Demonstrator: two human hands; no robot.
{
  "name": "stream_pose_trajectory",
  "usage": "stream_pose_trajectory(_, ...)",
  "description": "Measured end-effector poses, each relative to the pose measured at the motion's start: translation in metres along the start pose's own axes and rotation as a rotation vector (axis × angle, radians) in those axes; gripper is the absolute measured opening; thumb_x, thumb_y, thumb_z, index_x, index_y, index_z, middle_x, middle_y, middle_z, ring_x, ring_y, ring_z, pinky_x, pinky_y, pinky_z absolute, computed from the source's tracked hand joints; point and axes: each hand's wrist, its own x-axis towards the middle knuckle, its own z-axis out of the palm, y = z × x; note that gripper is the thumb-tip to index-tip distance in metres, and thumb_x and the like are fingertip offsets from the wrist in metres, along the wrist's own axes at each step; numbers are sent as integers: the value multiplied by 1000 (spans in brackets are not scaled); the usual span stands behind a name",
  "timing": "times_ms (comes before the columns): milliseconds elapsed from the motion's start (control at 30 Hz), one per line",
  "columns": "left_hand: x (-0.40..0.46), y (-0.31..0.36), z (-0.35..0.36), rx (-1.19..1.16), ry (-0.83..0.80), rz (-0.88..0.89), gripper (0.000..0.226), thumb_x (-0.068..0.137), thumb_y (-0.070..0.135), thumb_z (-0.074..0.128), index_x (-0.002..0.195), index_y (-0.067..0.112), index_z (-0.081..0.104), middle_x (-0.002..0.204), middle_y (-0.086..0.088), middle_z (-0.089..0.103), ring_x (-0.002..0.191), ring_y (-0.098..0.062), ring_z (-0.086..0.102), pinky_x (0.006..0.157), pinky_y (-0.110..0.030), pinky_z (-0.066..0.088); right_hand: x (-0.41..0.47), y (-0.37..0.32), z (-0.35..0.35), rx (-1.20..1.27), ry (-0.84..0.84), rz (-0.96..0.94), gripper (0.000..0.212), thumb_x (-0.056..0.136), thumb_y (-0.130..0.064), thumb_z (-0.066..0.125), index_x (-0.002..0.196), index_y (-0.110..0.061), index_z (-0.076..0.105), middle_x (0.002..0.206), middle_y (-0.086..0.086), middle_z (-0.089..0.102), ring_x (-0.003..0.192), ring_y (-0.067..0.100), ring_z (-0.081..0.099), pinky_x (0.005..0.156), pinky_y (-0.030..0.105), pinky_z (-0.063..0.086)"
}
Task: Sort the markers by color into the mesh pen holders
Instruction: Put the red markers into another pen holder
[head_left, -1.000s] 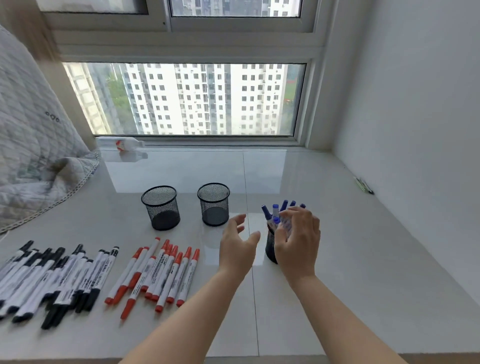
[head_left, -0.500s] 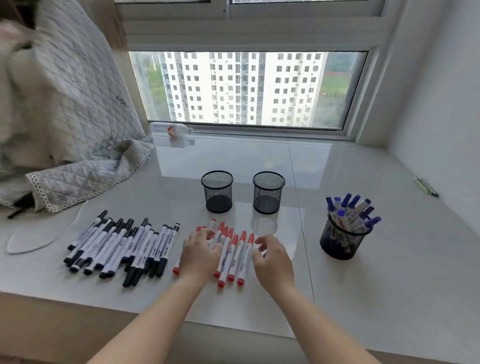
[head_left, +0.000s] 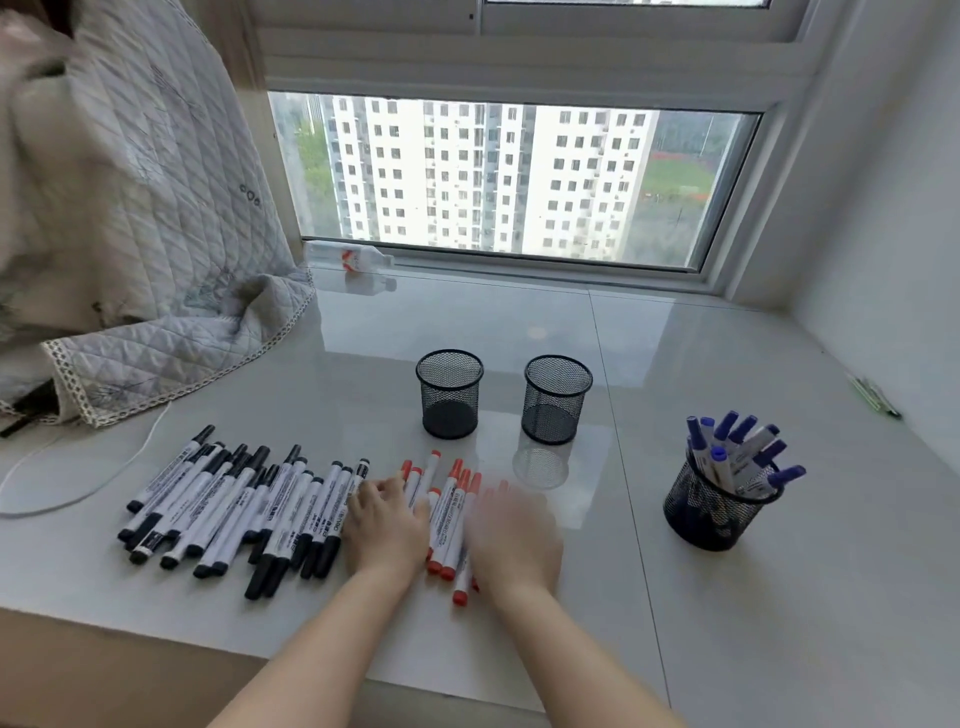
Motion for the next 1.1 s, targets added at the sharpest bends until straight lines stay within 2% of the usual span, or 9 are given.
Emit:
stream_pose_trajectory(100, -6, 4, 7, 18, 16, -33, 54, 92, 47, 38, 134, 14, 34, 133, -17, 39, 122, -32, 36, 99, -40, 33, 0, 2, 3, -45, 14, -17, 64, 88, -55, 37, 136, -14, 27, 127, 7, 37, 115, 25, 40, 94, 35, 35)
stream_pose_trajectory(233, -10, 9, 9, -83, 18, -46, 55, 92, 40, 43, 137, 12, 27, 136, -17, 38, 123, -32, 38, 99, -39, 33, 0, 5, 2, -47, -7, -31, 63, 91, -50, 35, 139, -11, 23, 129, 8, 36, 117, 25, 39, 96, 35, 34)
stream_pose_trajectory(433, -10, 13, 2, -98, -32, -105, 42, 93, 31, 43, 122, 1, 39, 124, -17, 53, 115, -31, 50, 92, -38, 39, -2, 11, -4, -20, -51, -37, 64, 90, -47, 37, 141, -10, 21, 131, 9, 36, 120, 26, 38, 99, 36, 33)
stream_pose_trajectory(567, -10, 13, -2, -69, -74, -95, 38, 93, 30, 42, 116, -1, 43, 119, -19, 55, 110, -32, 53, 89, -37, 42, -3, 15, -6, -44, -79, -39, 61, 93, -44, 35, 141, -8, 22, 135, 10, 39, 123, 26, 38, 101, 35, 32)
stream_pose_trajectory(800, -12, 11, -9, -167, -70, -94, 30, 95, 29, 40, 104, 1, 42, 105, -20, 61, 94, -34, 59, 75, -35, 45, -4, 16, -15, 23, -97, 8, 48, 97, -46, 30, 123, -7, 39, 126, 10, 52, 115, 28, 47, 92, 36, 38)
stream_pose_trajectory(900, -13, 10, -11, -213, -68, -112, 26, 95, 30, 39, 97, 5, 39, 102, -21, 62, 91, -34, 59, 72, -34, 41, 2, 16, -20, 31, -141, 56, 31, 97, -27, 32, 116, -5, 42, 124, 13, 55, 115, 30, 52, 89, 34, 41)
stream_pose_trajectory(967, -12, 9, -12, -261, -72, -135, 25, 95, 31, 39, 94, 7, 37, 102, -21, 61, 88, -33, 57, 69, -34, 38, 5, 16, -24, 42, -166, 73, 25, 94, -21, 35, 111, -6, 45, 121, 12, 58, 112, 30, 55, 86, 32, 43)
stream_pose_trajectory(1100, -4, 7, -17, -388, -144, -190, 32, 96, 33, 38, 105, 3, 42, 99, -17, 57, 81, -28, 49, 68, -33, 37, 10, 20, -34, 87, -200, 85, 29, 85, -33, 48, 98, -9, 56, 101, 9, 64, 93, 27, 59, 75, 29, 44)
